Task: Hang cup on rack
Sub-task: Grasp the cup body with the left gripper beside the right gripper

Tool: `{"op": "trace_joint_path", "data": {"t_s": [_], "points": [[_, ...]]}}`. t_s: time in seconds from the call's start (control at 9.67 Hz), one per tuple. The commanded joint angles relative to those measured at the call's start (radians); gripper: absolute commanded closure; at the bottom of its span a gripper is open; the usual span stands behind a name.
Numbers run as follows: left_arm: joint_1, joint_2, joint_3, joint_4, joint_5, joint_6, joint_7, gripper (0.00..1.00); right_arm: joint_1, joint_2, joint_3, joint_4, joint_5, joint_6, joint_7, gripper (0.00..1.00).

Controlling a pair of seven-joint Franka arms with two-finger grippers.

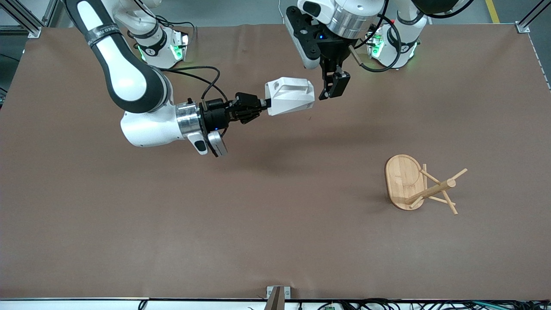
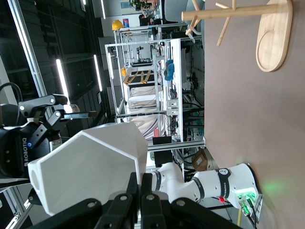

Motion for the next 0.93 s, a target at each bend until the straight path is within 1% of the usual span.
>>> {"op": "trace_joint_path", "data": {"t_s": [0.0, 0.31, 0.62, 0.72, 0.83], "points": [[-0.018, 0.031, -0.005, 0.000, 0.001, -0.004, 0.015, 0.00, -0.003, 0.003, 0.012, -0.001, 0.023, -0.008, -0.001, 1.00], [-0.026, 0.069, -0.006, 0.000, 0.002, -0.004, 0.021, 0.00, 0.000, 0.003, 0.034, -0.001, 0.026, -0.003, 0.004, 1.00], [-0.026, 0.080, -0.005, 0.000, 0.002, -0.002, 0.058, 0.01, 0.002, 0.003, 0.038, 0.001, 0.026, 0.000, 0.004, 1.00], [-0.021, 0.080, -0.005, 0.000, 0.004, -0.004, 0.062, 0.11, 0.000, 0.003, 0.038, 0.002, 0.026, -0.002, 0.004, 1.00], [-0.018, 0.079, -0.003, -0.002, 0.004, -0.004, 0.061, 0.32, 0.002, 0.003, 0.040, 0.002, 0.026, 0.000, 0.004, 1.00]]}}
